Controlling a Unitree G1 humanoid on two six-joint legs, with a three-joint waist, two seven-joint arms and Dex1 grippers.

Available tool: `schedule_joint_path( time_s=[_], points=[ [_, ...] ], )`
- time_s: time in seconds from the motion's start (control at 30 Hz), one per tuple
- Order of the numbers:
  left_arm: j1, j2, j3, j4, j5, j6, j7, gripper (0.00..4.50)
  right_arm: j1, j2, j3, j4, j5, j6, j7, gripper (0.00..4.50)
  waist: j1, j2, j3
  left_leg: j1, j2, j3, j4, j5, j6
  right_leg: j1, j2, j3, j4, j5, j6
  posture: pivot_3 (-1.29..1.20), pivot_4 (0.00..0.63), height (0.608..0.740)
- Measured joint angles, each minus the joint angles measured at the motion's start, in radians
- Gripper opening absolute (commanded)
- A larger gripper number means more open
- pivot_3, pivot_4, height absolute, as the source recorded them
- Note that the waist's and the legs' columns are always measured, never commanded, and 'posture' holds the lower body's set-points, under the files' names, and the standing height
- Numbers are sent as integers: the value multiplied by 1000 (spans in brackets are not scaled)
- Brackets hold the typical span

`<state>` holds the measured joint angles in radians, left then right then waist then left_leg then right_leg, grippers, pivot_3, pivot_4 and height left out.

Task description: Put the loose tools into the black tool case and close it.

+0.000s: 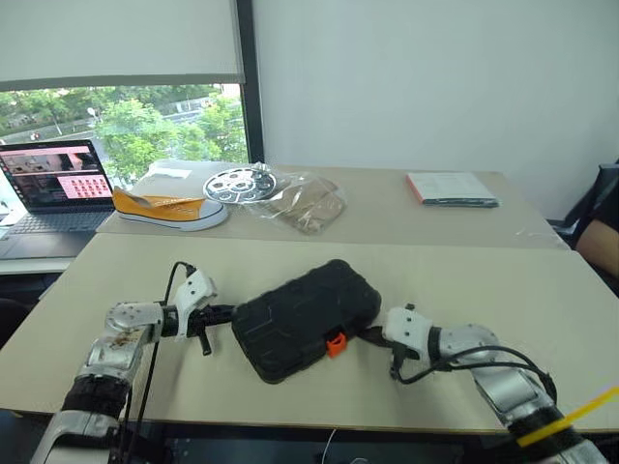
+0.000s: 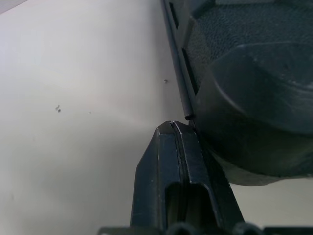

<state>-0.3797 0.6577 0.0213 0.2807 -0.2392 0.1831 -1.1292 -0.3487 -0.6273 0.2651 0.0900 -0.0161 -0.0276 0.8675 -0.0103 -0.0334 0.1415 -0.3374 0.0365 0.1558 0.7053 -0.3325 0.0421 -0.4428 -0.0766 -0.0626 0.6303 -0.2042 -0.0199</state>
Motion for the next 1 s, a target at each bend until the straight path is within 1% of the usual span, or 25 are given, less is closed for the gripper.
schedule_joint_path(
  time_s=[0.07,0.13,0.2,0.27,0.33,0.4,0.43,0.57,0.73,0.83,1.0],
  points=[
    [29,0,15,-57,-17,36,25,9,-5,1,-4,21,2,-19,2,0,1,0,0,0,0,0,0,0,0,0,0,0,0,0,0,0,150,740],
    [38,-17,44,-93,-43,59,63,9,24,-9,-35,7,31,-6,9,0,9,1,1,-2,0,-2,0,0,0,0,-1,-1,0,0,0,0,150,740],
    [1,-28,81,-111,-85,80,92,9,101,-43,-80,-65,74,40,28,0,23,1,1,-3,-1,-5,0,0,0,0,-1,-4,0,0,0,0,150,740],
    [-54,-31,110,-121,-119,99,102,9,169,-56,-104,-144,107,87,38,0,24,1,1,-3,-1,-7,0,0,0,1,-1,-5,0,0,0,0,150,740],
    [-119,-38,104,-135,-141,129,94,9,254,-53,-115,-250,134,142,31,0,23,1,1,-3,-1,-7,0,0,0,1,-1,-5,0,0,0,0,150,740],
    [-164,-44,66,-140,-147,151,71,9,308,-31,-109,-321,146,184,9,0,18,1,1,-2,-2,-7,0,0,0,2,0,-4,-1,0,1,0,150,740],
    [-185,-59,19,-137,-138,154,46,9,329,-8,-102,-349,147,206,-15,0,11,1,1,-1,-3,-7,0,0,0,3,0,-2,-1,-1,1,0,150,740],
    [-244,-91,-118,-84,-73,149,-1,9,323,70,-67,-363,125,239,-81,0,6,1,1,0,-3,-7,0,1,-2,3,1,-1,0,-1,1,0,150,740],
    [-284,-102,-202,-4,8,80,-31,9,280,117,-37,-341,95,250,-117,0,-2,1,1,0,-3,-7,0,1,-2,3,1,-1,0,-1,1,0,150,740],
    [-314,-125,-220,30,39,57,-29,9,244,151,-19,-323,78,252,-135,0,-1,2,1,-1,-3,-8,0,1,-2,3,1,-2,-1,-1,1,0,150,740],
    [-316,-129,-220,41,46,38,-31,9,244,171,-9,-305,76,249,-149,0,-1,2,1,-1,-3,-8,0,0,-1,3,0,-2,0,-1,1,0,150,740]
  ],
)
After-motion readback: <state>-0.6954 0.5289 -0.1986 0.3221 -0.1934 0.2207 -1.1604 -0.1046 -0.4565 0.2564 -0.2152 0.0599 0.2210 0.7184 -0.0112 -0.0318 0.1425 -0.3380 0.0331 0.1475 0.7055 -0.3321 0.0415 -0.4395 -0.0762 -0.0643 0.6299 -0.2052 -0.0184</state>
